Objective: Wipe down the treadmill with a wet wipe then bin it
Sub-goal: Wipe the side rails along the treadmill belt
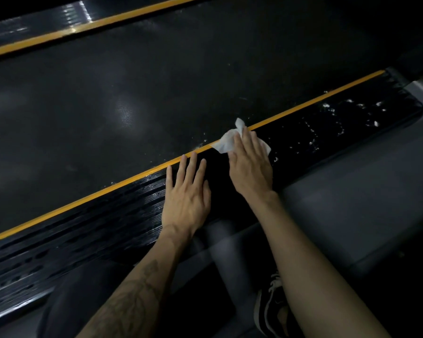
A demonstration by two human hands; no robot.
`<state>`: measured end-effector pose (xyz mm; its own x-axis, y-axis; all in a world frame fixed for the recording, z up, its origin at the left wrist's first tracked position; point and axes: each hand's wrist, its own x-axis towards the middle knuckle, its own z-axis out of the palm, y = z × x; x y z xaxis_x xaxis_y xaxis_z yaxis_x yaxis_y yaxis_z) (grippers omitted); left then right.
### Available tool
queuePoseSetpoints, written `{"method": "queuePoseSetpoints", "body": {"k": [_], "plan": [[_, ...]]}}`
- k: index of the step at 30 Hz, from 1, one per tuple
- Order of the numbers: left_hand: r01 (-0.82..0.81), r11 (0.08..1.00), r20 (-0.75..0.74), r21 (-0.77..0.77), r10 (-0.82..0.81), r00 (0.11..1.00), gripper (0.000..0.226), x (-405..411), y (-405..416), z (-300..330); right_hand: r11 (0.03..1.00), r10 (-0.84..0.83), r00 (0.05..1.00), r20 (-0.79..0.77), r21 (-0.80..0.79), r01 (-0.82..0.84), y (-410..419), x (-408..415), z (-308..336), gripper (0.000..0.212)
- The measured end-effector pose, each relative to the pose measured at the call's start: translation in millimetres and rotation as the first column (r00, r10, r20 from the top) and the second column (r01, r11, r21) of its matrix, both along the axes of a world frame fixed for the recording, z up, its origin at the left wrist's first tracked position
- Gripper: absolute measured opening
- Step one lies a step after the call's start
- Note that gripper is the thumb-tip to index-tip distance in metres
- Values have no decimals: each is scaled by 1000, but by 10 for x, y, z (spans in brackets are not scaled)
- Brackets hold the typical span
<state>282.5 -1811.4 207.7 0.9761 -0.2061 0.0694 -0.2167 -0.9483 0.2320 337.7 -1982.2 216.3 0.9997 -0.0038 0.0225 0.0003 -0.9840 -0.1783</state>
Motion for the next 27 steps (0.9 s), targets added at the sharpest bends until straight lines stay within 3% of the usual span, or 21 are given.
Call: {"method": "queuePoseSetpoints", "body": {"k": [3,9,14,19,24,27], "plan": [[-5,1000,4,5,5,1000,61,-2,-9,-8,995,-97,995,17,16,97,101,-237,-25,62],[-16,1000,4,-22,16,1000,62,20,-36,-8,998,63,998,-3,25,-63,66,-59,-20,66],[-46,999,11,-23,47,999,62,19,-74,-4,993,-112,994,3,41,112,13,-266,-24,63],[-91,996,-9,-16,91,996,64,59,-182,26,997,74,997,27,14,-74,46,-201,-40,61],[-63,998,-29,8,63,998,64,48,-149,31,995,-92,996,23,36,91,-47,-326,-51,61],[-46,999,-27,11,47,999,65,75,-149,36,999,-3,1000,1,54,3,74,-373,-46,64]]}}
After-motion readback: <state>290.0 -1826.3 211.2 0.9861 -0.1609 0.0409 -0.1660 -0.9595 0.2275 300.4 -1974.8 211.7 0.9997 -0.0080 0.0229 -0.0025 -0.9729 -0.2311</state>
